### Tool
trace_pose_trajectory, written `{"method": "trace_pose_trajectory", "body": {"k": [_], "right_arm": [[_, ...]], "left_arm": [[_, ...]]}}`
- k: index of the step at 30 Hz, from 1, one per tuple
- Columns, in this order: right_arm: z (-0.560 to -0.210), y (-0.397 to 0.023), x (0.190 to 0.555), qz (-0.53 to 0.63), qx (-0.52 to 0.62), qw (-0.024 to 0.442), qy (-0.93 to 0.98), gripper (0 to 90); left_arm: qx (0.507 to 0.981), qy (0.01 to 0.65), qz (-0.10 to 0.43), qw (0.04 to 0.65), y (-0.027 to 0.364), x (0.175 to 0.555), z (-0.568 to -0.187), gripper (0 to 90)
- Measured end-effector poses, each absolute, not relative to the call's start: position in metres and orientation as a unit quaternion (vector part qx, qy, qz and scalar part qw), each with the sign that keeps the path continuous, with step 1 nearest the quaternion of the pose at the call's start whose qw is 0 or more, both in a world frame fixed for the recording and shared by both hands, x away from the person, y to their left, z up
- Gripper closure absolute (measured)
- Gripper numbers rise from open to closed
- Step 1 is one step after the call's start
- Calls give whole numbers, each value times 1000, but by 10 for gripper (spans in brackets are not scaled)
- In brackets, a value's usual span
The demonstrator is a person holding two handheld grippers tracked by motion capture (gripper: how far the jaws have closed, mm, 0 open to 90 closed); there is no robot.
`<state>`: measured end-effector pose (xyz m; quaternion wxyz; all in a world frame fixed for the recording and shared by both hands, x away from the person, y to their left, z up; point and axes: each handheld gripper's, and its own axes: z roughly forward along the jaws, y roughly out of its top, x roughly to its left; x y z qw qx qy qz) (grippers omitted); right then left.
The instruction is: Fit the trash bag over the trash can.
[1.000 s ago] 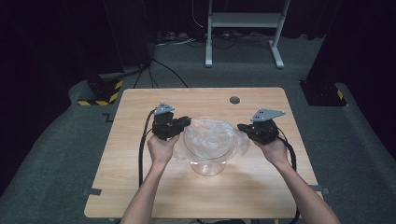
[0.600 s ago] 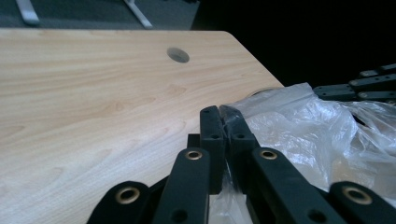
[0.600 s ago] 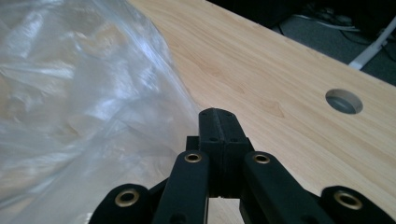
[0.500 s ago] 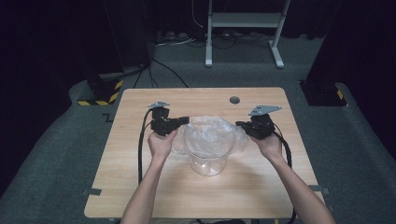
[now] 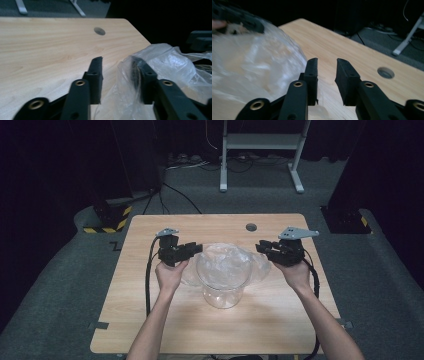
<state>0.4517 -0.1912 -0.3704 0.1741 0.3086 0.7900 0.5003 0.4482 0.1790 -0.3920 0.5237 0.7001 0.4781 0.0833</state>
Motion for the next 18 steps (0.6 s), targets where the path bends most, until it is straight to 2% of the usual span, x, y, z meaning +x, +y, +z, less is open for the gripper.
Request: {"method": "trace_pose_trajectory", "body": {"k": [4,9,11,18], "right_arm": [[-357,-187,445,513,296,161,790,646],[-360,-175,442,490,279,162,810,608],[-365,-172,446,478,281,157,818,613],[-381,-166,455,462,284,135,829,715]], "left_arm": [[702,463,92,533,178,441,-387,575],[710,449,91,535,177,436,-384,572],[716,444,90,531,177,435,-383,564],[717,426,100,543,177,428,-381,498]]}}
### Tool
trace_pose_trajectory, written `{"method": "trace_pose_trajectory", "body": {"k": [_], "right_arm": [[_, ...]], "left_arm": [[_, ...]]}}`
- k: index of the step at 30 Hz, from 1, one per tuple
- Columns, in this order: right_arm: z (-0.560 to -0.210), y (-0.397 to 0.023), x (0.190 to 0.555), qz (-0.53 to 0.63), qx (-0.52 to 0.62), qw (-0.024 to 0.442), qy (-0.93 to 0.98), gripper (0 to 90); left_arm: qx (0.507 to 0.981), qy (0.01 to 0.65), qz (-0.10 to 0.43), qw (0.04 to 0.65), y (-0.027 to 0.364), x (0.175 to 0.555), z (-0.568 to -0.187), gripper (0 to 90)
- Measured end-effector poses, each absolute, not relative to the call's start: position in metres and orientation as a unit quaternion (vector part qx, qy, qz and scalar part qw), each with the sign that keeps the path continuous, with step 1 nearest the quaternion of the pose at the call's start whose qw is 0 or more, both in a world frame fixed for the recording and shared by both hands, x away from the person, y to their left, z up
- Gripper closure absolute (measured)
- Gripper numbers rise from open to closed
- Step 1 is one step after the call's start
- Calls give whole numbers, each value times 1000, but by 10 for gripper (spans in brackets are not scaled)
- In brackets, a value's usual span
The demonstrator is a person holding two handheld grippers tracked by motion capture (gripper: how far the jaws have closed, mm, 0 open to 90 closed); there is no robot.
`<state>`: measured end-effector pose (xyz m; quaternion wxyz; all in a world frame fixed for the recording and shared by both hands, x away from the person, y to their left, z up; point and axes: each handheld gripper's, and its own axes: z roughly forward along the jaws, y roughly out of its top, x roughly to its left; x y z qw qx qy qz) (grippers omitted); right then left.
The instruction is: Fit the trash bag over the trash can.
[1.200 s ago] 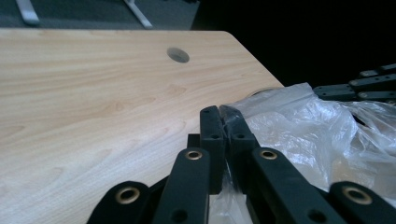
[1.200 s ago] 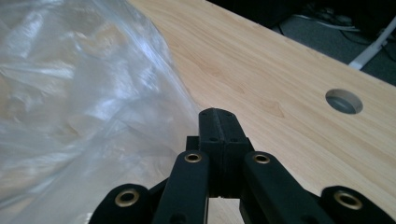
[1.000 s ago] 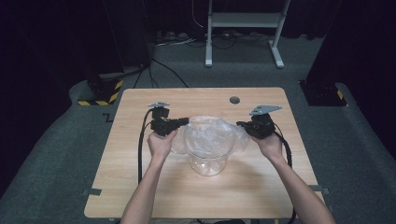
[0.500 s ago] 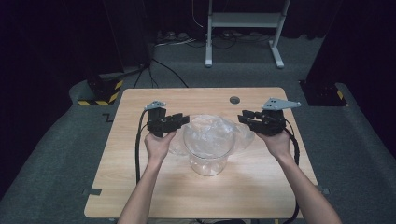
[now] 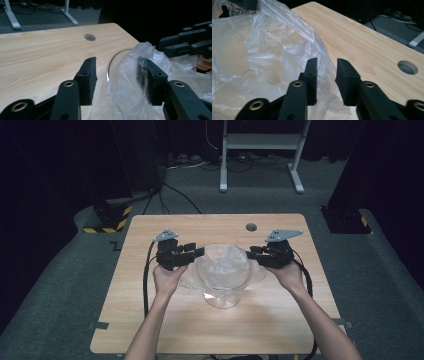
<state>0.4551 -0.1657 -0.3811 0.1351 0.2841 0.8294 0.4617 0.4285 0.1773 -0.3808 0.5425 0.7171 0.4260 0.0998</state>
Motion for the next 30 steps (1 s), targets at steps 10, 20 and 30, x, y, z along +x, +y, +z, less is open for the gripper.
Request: {"method": "trace_pose_trajectory", "body": {"k": [10,20,30], "right_arm": [[-383,-164,455,451,273,145,838,897],[-378,-165,452,456,272,161,832,900],[-378,-164,459,454,279,161,831,900]], "left_arm": [[726,406,95,547,177,421,-380,480],[726,402,133,543,172,419,-373,563],[719,447,83,525,179,446,-387,898]]}}
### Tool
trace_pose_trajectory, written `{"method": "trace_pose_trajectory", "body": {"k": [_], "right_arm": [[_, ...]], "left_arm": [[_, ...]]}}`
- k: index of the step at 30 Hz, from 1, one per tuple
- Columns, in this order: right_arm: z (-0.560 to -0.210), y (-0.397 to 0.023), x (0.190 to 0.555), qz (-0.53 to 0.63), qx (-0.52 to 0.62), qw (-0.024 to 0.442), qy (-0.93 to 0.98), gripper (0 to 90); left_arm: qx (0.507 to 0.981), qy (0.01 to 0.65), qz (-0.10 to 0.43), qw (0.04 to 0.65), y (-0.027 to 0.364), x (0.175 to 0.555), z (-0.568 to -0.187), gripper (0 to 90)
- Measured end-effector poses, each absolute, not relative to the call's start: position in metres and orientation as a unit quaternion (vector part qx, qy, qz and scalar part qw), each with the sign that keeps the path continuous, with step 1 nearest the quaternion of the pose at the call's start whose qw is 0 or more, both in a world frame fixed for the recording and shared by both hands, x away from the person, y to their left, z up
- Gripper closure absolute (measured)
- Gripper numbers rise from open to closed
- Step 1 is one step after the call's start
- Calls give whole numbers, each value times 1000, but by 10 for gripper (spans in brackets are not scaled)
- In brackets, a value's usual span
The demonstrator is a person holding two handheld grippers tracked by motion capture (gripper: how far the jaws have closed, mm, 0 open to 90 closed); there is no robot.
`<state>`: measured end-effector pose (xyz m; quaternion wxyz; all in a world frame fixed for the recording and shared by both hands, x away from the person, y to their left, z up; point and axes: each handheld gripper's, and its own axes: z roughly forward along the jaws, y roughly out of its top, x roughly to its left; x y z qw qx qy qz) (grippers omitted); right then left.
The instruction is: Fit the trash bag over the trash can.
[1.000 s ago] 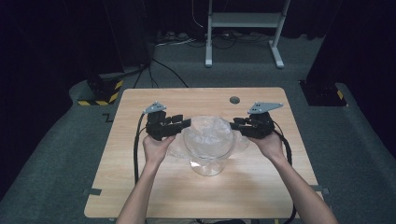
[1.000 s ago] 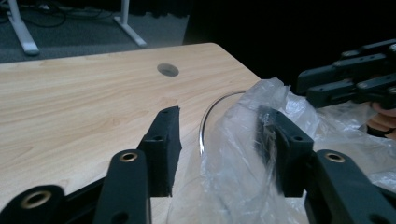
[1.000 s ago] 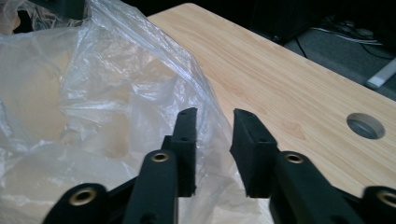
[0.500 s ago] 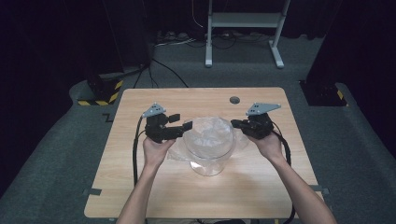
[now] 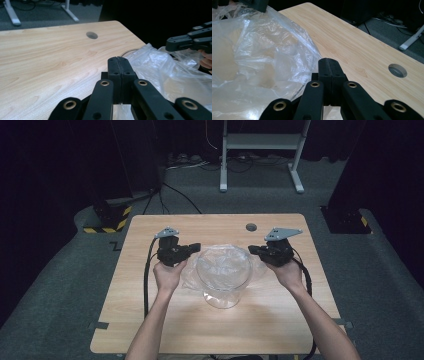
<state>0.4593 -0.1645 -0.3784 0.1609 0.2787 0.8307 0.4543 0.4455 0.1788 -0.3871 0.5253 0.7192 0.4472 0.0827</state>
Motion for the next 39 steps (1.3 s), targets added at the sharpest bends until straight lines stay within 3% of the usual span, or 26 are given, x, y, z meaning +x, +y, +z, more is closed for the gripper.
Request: {"method": "trace_pose_trajectory", "body": {"k": [19,32,35,39], "right_arm": [[-398,-156,479,415,305,172,840,900],[-409,-159,482,401,321,164,842,900],[-409,-162,479,406,322,155,841,888],[-400,-166,472,427,321,164,830,763]], "left_arm": [[715,499,23,488,172,477,-416,900],[731,504,35,459,172,472,-415,898],[718,509,47,472,175,465,-411,769],[704,513,71,486,183,453,-403,602]]}}
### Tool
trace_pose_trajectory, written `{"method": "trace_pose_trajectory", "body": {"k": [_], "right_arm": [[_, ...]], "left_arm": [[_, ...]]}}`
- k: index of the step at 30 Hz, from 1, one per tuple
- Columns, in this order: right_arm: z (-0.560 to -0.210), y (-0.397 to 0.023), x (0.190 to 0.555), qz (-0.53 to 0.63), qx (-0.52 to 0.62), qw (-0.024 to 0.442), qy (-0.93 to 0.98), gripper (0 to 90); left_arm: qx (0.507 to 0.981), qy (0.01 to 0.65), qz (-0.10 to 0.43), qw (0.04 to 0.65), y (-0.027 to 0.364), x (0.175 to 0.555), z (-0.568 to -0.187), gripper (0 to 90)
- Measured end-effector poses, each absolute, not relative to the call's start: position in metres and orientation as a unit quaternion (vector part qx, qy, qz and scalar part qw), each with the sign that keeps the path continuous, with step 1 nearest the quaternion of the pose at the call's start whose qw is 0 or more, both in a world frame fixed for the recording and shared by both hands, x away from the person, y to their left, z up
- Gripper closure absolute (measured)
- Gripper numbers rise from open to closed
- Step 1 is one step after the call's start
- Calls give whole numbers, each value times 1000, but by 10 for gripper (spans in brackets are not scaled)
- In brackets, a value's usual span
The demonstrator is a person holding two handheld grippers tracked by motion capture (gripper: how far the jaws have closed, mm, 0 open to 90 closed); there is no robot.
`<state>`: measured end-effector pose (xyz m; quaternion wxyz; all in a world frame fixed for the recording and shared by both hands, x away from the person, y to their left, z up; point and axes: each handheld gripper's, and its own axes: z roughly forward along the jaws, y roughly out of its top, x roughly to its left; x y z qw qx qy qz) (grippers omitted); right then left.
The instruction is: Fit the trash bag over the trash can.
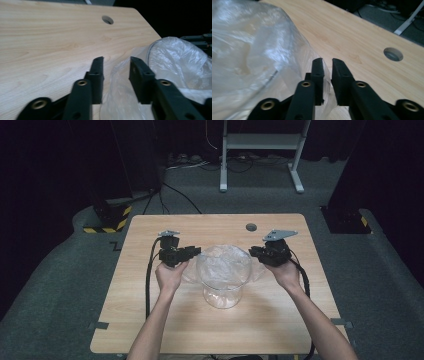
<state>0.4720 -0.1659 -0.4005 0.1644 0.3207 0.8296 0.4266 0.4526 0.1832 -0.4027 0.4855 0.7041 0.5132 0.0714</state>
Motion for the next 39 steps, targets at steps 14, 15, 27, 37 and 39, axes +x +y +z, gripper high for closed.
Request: {"method": "trace_pose_trajectory", "body": {"k": [14,15,27,37,39], "right_arm": [[-379,-153,443,489,275,183,807,583],[-380,-151,442,492,273,179,807,573],[-393,-140,442,487,276,161,813,543],[-396,-141,443,485,280,157,814,543],[-396,-142,443,487,280,154,813,543]], "left_arm": [[711,448,122,528,187,395,-379,430],[715,438,122,530,186,389,-379,429],[769,362,144,507,178,329,-394,431],[807,346,159,453,167,334,-414,645],[814,341,157,443,165,335,-415,729]]}}
